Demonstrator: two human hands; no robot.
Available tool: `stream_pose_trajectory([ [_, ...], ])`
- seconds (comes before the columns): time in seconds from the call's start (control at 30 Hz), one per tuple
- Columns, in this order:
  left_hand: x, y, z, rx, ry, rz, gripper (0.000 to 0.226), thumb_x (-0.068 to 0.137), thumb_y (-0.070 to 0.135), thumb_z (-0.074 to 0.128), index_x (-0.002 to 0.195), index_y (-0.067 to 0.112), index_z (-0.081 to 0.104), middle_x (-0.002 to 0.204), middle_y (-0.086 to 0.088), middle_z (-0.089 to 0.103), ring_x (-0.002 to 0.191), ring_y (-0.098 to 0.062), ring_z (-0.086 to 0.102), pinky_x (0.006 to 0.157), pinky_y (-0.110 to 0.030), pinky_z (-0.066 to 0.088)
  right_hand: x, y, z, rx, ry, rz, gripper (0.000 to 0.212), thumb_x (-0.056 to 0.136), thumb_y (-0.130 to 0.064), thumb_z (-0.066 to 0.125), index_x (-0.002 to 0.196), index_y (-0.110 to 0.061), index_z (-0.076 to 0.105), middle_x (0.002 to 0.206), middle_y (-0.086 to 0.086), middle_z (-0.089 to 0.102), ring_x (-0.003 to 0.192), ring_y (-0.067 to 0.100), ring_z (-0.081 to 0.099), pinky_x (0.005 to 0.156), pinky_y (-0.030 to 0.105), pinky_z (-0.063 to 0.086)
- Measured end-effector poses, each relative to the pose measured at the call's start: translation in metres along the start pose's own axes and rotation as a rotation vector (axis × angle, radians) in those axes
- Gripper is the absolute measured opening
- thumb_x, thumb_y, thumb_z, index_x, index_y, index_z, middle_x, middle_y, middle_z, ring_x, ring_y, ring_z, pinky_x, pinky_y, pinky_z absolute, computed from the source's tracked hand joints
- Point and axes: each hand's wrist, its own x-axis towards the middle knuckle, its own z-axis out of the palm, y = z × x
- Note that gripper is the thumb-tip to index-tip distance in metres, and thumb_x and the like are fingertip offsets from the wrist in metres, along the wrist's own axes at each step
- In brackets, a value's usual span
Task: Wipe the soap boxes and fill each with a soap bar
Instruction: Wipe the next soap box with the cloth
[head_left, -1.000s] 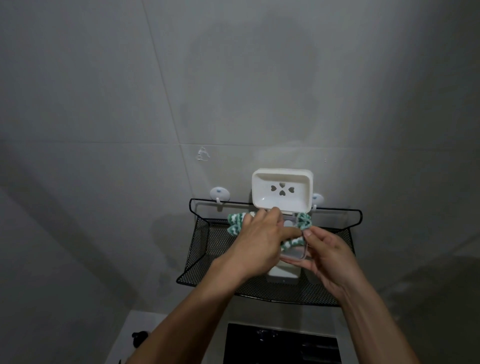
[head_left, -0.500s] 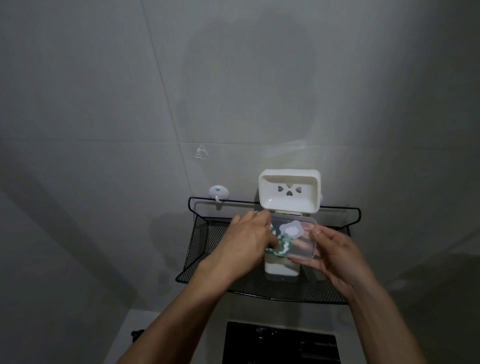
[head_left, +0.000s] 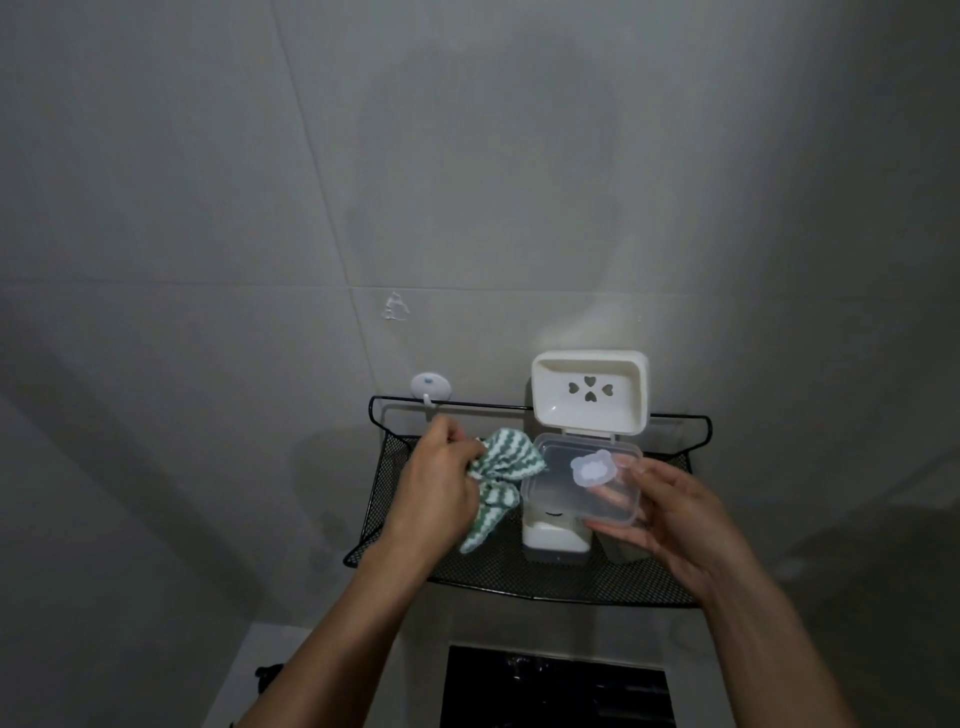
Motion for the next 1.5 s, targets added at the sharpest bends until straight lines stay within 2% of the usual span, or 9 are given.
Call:
stream_pose_trajectory([
  [0.3,-0.015,-0.02,0.03,0.135,-0.171,-0.153,0.027,0.086,0.0,0.058,0.107,0.009,0.072,0.1,-0.007,0.052,0.09,-0.025,0.058,0.076,-0.035,0.052,-0.007,-0.005,-0.004,-0.068,0.011,-0.035,0.021,0.1,-0.012,0.056,0.113,-0.005,0.07,0.103,0.013,0.077,0.084,0.024,0.077,0.059,0.033,0.061],
  [0.53,-0.011,-0.034,0.026,0.186,-0.208,-0.189,0.03,0.081,0.001,0.066,0.106,0.016,0.073,0.098,-0.003,0.056,0.09,-0.023,0.06,0.072,-0.033,0.05,-0.013,-0.013,-0.01,-0.037,0.02,-0.052,0.021,0.099,-0.013,0.056,0.112,-0.005,0.07,0.103,0.012,0.077,0.091,0.027,0.076,0.064,0.037,0.063],
  [0.7,-0.013,-0.024,0.029,0.118,-0.198,-0.12,0.038,0.085,0.012,0.062,0.122,0.023,0.064,0.116,0.002,0.057,0.109,-0.019,0.05,0.094,-0.034,0.044,-0.014,-0.014,-0.002,0.034,-0.018,-0.045,0.021,0.102,-0.007,0.049,0.112,-0.004,0.067,0.101,0.014,0.077,0.083,0.023,0.077,0.061,0.035,0.063],
  [0.83,-0.013,0.003,0.017,-0.267,-0.114,-0.233,0.028,0.087,0.02,0.071,0.114,0.02,0.068,0.109,0.004,0.063,0.1,-0.011,0.059,0.09,-0.026,0.049,-0.014,-0.013,0.008,0.119,-0.084,-0.051,0.023,0.092,-0.007,0.057,0.113,-0.002,0.066,0.108,0.02,0.075,0.09,0.027,0.076,0.068,0.038,0.064],
  [1.0,-0.018,0.038,0.01,-0.935,-0.218,-0.487,0.02,0.085,0.011,0.074,0.099,-0.003,0.07,0.083,-0.008,0.071,0.071,-0.007,0.064,0.061,-0.019,0.051,-0.013,-0.006,0.023,0.23,-0.183,-0.043,0.039,0.078,-0.008,0.065,0.116,0.001,0.065,0.114,0.023,0.072,0.097,0.03,0.075,0.076,0.041,0.064],
  [1.2,-0.022,0.057,0.015,-1.306,-0.182,-0.584,0.018,0.088,0.004,0.068,0.103,-0.003,0.061,0.094,-0.02,0.07,0.085,-0.023,0.065,0.076,-0.034,0.052,-0.009,0.002,0.03,0.23,-0.183,-0.054,0.045,0.081,-0.007,0.067,0.124,0.001,0.063,0.12,0.021,0.071,0.104,0.027,0.071,0.086,0.033,0.061],
  [1.3,-0.019,0.056,0.012,-1.419,-0.163,-0.616,0.024,0.083,0.002,0.073,0.101,0.001,0.058,0.102,-0.025,0.071,0.092,-0.031,0.071,0.093,-0.048,0.055,-0.007,0.006,0.029,0.214,-0.186,-0.043,0.041,0.08,-0.009,0.069,0.119,0.0,0.067,0.122,0.021,0.07,0.106,0.025,0.071,0.085,0.031,0.061],
  [1.4,-0.014,0.046,0.007,-1.418,-0.147,-0.646,0.021,0.083,-0.001,0.07,0.101,-0.001,0.059,0.102,-0.025,0.071,0.094,-0.037,0.072,0.083,-0.046,0.06,-0.006,0.01,0.026,0.213,-0.179,0.0,0.033,0.078,-0.012,0.072,0.11,-0.002,0.074,0.119,0.021,0.071,0.104,0.026,0.072,0.089,0.035,0.06],
  [1.5,-0.01,0.029,0.001,-1.293,-0.078,-0.658,0.017,0.091,0.007,0.064,0.104,-0.003,0.062,0.092,-0.022,0.073,0.083,-0.034,0.073,0.071,-0.038,0.062,-0.006,0.011,0.019,0.261,-0.112,0.019,0.049,0.077,-0.013,0.073,0.122,0.0,0.062,0.115,0.024,0.072,0.101,0.032,0.073,0.076,0.037,0.063],
])
